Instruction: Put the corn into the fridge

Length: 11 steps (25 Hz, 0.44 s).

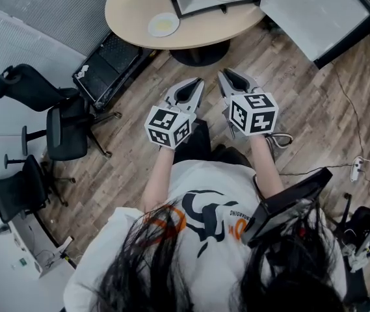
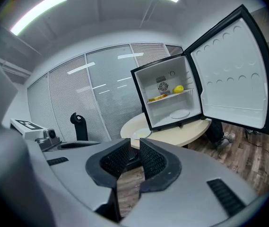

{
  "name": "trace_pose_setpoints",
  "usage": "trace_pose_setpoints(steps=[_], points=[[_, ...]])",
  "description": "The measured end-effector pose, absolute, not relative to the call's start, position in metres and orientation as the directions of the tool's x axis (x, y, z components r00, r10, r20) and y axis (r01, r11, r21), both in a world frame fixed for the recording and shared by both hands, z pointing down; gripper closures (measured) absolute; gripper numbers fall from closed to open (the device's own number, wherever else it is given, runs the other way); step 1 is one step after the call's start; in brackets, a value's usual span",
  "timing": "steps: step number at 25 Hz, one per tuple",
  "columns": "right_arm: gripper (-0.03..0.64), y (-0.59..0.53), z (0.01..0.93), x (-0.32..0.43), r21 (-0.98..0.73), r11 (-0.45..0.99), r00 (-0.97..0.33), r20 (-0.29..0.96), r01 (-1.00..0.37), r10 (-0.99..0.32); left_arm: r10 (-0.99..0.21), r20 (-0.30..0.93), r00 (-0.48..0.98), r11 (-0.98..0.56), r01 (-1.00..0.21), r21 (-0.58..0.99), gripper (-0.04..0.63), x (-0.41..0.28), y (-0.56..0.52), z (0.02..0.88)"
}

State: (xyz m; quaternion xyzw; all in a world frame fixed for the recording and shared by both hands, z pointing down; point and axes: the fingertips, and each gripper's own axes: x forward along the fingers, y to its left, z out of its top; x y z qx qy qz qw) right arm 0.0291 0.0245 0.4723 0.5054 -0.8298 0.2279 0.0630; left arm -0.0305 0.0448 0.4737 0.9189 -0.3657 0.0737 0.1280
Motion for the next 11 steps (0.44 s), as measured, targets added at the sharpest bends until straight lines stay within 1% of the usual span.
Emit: trace_pose_setpoints(steps=[11], points=[[0.548,0.019,0.476,0.043,-0.320,0.364,-0.465,0.341,-0.875,-0.817,-0.637,0.234,0.734,-0.713,-0.677,0.182,0.583,-0.017,0.041,0.475]])
